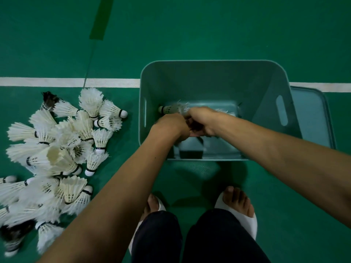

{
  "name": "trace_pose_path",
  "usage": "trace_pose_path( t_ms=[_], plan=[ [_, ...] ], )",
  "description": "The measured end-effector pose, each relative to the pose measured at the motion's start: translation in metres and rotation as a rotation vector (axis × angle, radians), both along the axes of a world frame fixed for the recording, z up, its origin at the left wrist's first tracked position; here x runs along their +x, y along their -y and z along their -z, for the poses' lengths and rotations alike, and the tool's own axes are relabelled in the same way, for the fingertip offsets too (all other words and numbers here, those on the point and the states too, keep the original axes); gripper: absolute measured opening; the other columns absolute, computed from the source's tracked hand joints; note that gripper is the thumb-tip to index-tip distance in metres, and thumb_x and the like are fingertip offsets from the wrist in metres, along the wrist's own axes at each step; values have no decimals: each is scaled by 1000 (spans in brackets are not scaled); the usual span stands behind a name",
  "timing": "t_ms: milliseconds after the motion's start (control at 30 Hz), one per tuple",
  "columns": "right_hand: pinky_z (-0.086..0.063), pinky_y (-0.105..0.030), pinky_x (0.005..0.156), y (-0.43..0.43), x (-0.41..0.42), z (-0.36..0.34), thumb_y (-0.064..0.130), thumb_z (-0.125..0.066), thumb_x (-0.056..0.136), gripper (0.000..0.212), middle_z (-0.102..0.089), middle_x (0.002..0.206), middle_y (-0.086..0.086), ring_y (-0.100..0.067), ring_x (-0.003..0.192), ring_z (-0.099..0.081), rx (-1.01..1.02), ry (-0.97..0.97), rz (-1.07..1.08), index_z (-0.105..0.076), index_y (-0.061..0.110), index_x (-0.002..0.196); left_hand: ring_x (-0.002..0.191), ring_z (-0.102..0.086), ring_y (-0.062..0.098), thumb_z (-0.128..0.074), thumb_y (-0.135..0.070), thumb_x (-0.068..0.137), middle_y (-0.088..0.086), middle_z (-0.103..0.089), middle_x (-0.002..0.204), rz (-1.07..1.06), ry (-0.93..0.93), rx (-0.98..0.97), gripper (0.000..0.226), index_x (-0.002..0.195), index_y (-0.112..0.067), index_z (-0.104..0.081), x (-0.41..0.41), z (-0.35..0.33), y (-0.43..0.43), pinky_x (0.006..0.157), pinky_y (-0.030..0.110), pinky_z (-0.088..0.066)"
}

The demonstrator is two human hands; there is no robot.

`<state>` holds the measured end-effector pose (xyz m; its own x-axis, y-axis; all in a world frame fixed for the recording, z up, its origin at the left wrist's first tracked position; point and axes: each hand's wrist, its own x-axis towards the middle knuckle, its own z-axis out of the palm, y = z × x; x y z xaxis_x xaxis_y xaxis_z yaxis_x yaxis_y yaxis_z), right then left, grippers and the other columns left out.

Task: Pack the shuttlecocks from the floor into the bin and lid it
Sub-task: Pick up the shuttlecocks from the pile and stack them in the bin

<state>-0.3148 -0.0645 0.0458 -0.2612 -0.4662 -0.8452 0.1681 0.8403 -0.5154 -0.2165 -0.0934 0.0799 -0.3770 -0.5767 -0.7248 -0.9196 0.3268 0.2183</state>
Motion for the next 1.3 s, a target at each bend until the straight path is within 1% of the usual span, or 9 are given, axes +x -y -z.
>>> trace_pose_path(
  t_ms=[133, 300, 367, 500, 767, 933, 1067, 1200, 1300],
  plan=[
    [-65, -43, 67, -14, -21, -26, 13, -58, 98, 17, -68, 69, -16, -28, 59, -67, 11, -209, -146, -61, -1, 89, 81, -61, 27, -53, -6, 94, 10, -58, 85, 30, 51, -15, 2, 95, -4, -55, 0, -4, 6, 74, 36, -51],
    [-54, -28, 53, -45, -63, -70, 17, -61, 89, 19, -73, 68, -11, -24, 56, -71, 90, -845, -506, -65, 2, 78, 102, -61, 33, -47, -4, 93, 20, -61, 120, -18, 23, -104, 32, 124, 3, -53, -3, 0, 12, 88, 39, -51],
    [-47, -30, 65, -50, -71, -69, 22, -63, 90, 20, -67, 89, -8, -25, 76, -66, 169, -986, -628, -58, 3, 98, 124, -56, 39, -47, -4, 94, 27, -53, 140, -98, 8, -118, 55, 145, 9, -33, -9, 0, 13, 104, 45, -48],
    [-47, -33, 68, -48, -73, -40, 24, -69, 88, 23, -65, 91, -7, -25, 75, -62, 195, -830, -616, -56, 6, 91, 131, -50, 40, -43, -2, 95, 26, -49, 143, -151, -20, -67, 63, 154, 3, -19, -19, 1, 14, 105, 46, -45],
    [-64, -40, 53, -21, -92, -3, 7, -85, 70, 30, -71, 91, -11, -28, 69, -73, 35, -672, 42, -68, 4, 95, 143, -38, 37, -40, -5, 98, 20, -39, 156, -163, -168, 24, 71, 162, -19, -14, -22, 8, 10, 116, 40, -32],
    [-55, -26, 67, -8, -97, 14, 10, -70, 77, 25, -71, 98, -5, -26, 79, -70, -70, -673, 288, -70, 6, 101, 146, -35, 37, -51, -10, 96, 17, -33, 161, -130, -171, -1, 80, 162, -18, -8, -19, 14, 13, 116, 37, -31],
    [-63, -35, 76, -12, -94, 26, 8, -74, 66, 38, -74, 98, -6, -26, 83, -73, -60, -552, 485, -71, 5, 103, 147, -34, 35, -49, -7, 95, 19, -30, 162, -117, -147, 13, 88, 164, -21, 4, -17, 14, 10, 114, 36, -34],
    [-64, -46, 78, -15, -99, 31, -4, -79, 56, 42, -74, 91, -9, -27, 81, -72, -93, -403, 537, -70, 4, 96, 142, -41, 36, -47, -3, 94, 23, -30, 161, -120, -131, 32, 92, 163, -25, 9, -13, 15, 10, 113, 38, -37],
    [-60, -31, 71, -17, -102, 27, 6, -85, 64, 29, -76, 90, -5, -25, 84, -73, -114, -468, 508, -73, 9, 90, 142, -41, 38, -46, -2, 92, 25, -33, 160, -118, -111, 11, 92, 163, -25, 7, -13, 13, 13, 115, 41, -39]
  ],
)
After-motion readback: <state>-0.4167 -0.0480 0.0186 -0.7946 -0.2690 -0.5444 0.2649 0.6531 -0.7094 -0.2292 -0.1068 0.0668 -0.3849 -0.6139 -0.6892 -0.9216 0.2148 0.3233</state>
